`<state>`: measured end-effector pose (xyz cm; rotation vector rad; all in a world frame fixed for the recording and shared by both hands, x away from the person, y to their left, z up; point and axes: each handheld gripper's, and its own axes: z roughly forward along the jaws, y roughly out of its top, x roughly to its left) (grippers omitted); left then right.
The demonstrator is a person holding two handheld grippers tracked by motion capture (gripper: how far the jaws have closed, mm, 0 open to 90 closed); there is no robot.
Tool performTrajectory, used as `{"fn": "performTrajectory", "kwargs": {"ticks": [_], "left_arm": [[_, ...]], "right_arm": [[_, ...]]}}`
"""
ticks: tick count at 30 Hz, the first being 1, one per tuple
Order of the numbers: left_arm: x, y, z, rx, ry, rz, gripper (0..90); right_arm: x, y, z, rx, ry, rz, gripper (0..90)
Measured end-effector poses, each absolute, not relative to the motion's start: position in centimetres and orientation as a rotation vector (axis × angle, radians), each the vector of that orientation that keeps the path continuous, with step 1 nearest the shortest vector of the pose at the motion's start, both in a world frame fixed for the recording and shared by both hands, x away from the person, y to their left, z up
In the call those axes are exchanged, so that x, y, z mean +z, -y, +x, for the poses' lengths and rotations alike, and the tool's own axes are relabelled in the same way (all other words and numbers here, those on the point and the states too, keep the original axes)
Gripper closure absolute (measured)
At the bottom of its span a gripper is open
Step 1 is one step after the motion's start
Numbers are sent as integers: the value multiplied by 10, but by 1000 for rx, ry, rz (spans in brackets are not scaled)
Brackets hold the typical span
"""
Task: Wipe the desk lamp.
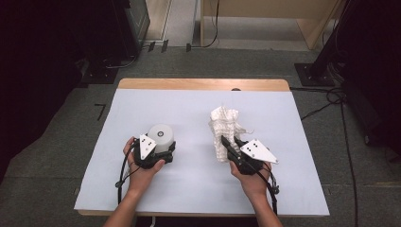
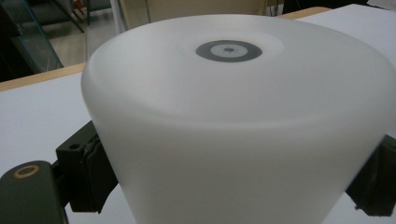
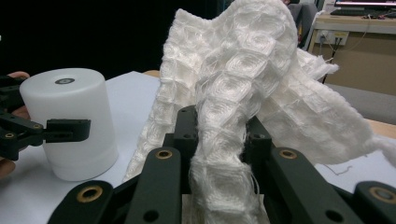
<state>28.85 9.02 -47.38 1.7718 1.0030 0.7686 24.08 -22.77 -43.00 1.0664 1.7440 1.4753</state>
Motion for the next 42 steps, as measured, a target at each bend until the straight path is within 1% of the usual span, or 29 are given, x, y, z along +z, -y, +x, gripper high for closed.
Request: {"fn": "performTrajectory", "kwargs": {"ticks": [6,9,10,14,17,19,23,27,31,36,40,42], "left_arm": [[-477,-94,286,771,-1044,1757,74],[-477,-90,282,802,-1059,1747,32],[-477,-88,280,821,-1065,1744,23],[-479,-73,275,899,-1194,1722,22],[-478,-65,276,948,-1253,1717,23],[-479,-62,277,979,-1279,1724,39],[-477,-67,278,930,-1269,1718,63],[-473,-77,281,836,-1236,1699,87],[-469,-87,284,747,-1171,1690,90],[-456,-95,283,608,-1011,1680,90],[-445,-93,277,524,-876,1675,90],[-441,-91,276,460,-816,1688,90]], "right_arm": [[-430,228,241,1475,-1743,1064,733],[-430,228,241,1473,-1745,1064,733],[-430,229,241,1472,-1746,1063,733],[-430,229,241,1476,-1740,1074,733],[-429,229,241,1479,-1739,1071,733],[-429,229,240,1479,-1739,1068,733],[-429,229,241,1477,-1741,1073,733],[-430,228,241,1476,-1742,1066,733],[-429,226,241,1481,-1747,1061,733],[-426,221,237,1496,-1751,1036,733],[-419,213,231,1526,-1753,1000,733],[-415,208,228,1541,-1758,980,733]]}}
